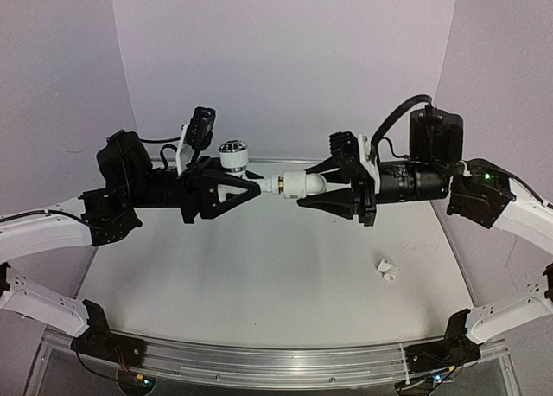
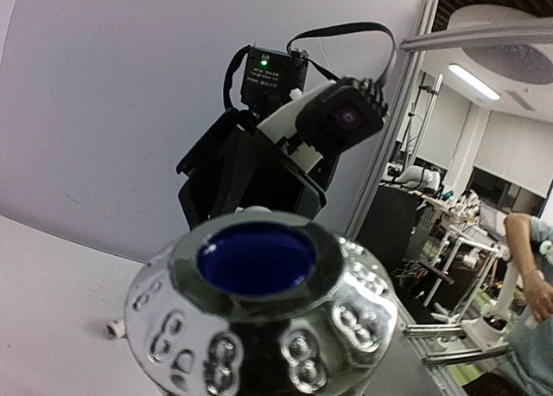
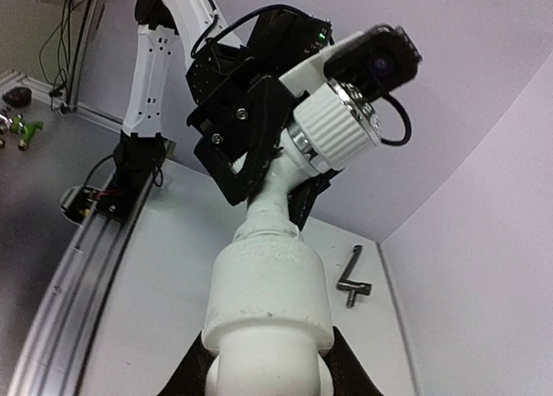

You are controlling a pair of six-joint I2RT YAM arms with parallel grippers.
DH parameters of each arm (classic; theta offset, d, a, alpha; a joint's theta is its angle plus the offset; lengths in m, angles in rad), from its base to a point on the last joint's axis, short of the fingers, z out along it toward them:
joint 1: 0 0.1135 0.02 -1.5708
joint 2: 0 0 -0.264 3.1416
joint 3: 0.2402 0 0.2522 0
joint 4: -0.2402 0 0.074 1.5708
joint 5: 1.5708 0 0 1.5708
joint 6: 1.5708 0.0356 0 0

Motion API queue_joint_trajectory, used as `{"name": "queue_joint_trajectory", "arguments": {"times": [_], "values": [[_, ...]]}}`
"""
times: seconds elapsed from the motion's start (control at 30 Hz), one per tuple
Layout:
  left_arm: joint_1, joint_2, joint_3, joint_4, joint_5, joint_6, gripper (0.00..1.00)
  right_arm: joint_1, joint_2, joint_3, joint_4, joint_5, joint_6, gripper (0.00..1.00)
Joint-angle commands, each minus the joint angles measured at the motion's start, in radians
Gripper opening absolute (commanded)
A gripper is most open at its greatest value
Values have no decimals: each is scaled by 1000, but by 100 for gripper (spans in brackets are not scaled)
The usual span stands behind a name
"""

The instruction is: Install the water faucets

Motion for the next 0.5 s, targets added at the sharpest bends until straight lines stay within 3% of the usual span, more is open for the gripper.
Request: {"name": "queue_joint_trajectory", "arguments": {"times": [0.0, 0.2, 0.47], "values": [[-49, -36, 83, -198, -85, 282, 0, 5, 25, 87, 80, -104, 355, 12], [-52, -75, 100, -305, -192, 433, 0, 5, 75, 128, 57, -174, 601, 7], [-53, -105, 103, -401, -289, 564, 0, -27, 107, 117, 73, -278, 921, 8]]}}
